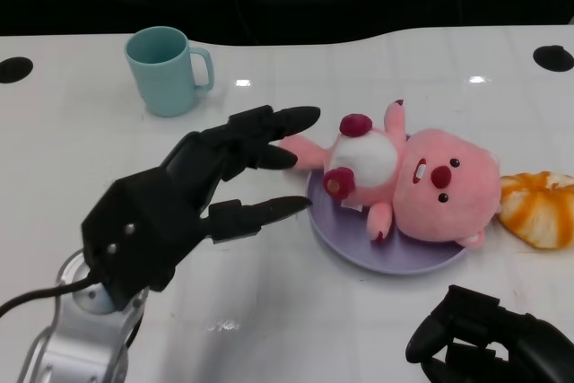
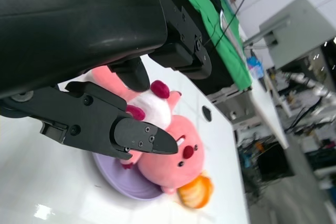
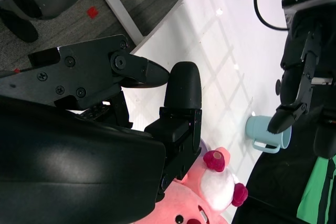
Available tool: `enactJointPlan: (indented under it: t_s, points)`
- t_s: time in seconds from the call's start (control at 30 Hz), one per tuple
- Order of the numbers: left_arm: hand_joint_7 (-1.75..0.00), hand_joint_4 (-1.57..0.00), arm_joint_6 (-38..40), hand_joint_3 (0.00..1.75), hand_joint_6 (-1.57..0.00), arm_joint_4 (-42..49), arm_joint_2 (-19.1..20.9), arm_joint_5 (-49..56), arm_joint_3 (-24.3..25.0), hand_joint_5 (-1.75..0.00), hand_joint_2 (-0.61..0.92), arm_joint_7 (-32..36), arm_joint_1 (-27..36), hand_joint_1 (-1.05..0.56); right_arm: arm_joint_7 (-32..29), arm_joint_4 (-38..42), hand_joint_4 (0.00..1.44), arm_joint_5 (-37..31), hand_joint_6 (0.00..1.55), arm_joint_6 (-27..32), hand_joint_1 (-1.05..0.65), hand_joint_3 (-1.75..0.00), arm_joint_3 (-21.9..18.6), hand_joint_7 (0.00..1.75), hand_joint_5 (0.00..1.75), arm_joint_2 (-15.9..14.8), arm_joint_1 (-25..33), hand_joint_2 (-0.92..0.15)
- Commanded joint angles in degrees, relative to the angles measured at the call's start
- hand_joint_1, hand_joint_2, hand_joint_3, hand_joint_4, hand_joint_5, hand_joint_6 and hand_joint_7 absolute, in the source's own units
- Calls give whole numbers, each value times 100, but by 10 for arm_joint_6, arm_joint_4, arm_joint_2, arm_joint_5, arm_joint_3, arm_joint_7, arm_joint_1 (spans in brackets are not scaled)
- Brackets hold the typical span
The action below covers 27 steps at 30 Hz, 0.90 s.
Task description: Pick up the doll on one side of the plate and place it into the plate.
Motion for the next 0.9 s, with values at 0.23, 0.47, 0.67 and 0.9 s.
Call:
enactJointPlan:
  t_s: [0.23,0.47,0.67,0.9]
  points:
    - [-111,-81,109,128,-79,-109,-43,-87,34,-133,44,48,97,-1,2,-1,64,-1,48,-6,-29,-50,-2,162,175,-8,2,-92]
    - [-148,-85,184,155,-80,-170,-60,-135,39,-173,41,77,148,-4,1,-5,64,-2,49,-1,-29,-50,1,161,175,-7,1,-92]
    - [-168,-95,238,148,-78,-204,-66,-161,37,-175,45,100,184,-5,-2,-7,65,-2,49,3,-29,-50,5,162,175,-4,1,-92]
    - [-174,-92,270,149,-74,-236,-65,-184,36,-175,45,109,227,-4,-2,-5,66,-3,51,-3,-29,-49,5,162,175,-5,-1,-92]
